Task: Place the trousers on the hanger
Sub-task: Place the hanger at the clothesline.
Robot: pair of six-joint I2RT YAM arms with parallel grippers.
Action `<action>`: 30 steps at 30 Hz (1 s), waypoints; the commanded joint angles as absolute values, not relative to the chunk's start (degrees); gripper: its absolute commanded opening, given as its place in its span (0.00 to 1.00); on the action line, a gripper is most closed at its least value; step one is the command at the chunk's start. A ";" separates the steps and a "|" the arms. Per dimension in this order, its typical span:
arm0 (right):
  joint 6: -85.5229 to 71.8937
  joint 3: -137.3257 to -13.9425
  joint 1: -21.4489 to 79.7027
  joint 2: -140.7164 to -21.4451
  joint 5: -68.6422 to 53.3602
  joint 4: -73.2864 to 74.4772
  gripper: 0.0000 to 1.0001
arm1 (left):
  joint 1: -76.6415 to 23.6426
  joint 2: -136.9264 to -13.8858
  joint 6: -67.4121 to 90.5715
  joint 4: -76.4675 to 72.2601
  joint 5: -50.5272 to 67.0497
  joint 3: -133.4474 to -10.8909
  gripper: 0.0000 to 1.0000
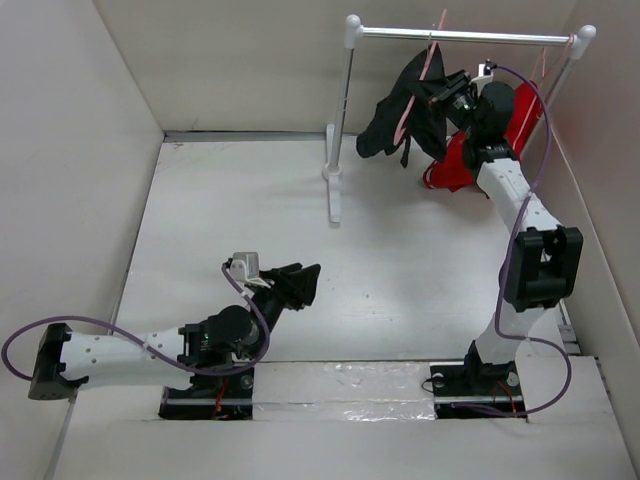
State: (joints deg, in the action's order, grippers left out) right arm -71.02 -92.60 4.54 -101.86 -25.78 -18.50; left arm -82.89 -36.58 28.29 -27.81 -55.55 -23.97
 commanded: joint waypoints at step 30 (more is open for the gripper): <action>-58.37 -80.17 -0.35 -89.40 -19.53 -29.45 1.00 | -83.14 -40.52 27.96 -17.84 -66.62 -31.20 0.60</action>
State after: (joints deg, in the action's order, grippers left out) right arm -63.66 -82.89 0.01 -93.58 -24.05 -27.35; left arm -82.89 -41.06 29.95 -18.15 -63.99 -28.36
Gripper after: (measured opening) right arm 0.998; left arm 0.590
